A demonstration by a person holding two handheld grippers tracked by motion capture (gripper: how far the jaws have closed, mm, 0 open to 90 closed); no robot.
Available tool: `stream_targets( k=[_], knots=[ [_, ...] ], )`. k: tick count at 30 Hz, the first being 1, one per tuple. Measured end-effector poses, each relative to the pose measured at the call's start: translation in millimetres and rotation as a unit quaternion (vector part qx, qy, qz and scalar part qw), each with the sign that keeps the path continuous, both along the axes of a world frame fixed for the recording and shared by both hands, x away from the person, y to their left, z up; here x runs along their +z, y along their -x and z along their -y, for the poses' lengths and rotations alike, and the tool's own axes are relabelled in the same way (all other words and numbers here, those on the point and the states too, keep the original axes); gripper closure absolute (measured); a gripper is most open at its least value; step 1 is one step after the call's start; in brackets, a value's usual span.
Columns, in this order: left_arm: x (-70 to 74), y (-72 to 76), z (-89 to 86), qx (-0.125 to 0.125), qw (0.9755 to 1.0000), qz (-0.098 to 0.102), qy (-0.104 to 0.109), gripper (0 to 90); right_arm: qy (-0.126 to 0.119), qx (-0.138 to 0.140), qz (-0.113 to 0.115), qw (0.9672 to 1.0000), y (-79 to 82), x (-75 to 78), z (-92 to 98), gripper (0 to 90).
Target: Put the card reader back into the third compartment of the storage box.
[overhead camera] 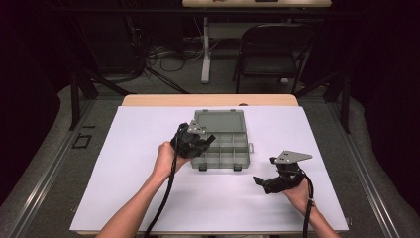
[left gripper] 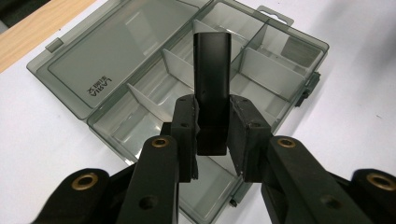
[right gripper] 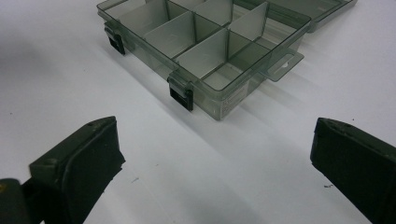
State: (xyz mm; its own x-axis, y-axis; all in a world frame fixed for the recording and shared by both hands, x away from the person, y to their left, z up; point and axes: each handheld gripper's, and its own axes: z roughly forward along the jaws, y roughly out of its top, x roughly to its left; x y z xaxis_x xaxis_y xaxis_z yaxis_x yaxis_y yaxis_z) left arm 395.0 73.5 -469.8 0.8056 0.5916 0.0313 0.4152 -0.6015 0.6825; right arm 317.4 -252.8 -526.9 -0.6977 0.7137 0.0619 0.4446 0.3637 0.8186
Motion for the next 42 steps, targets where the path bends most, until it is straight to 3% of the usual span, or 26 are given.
stream_targets(
  k=[42],
  knots=[
    [-5.2, -32.8, 32.0, 0.017, 0.9998, -0.008, 0.011, 72.8, 0.000, -0.002, 0.002, 1.0000, 0.9, -0.6, 1.2, 1.0]
  ],
)
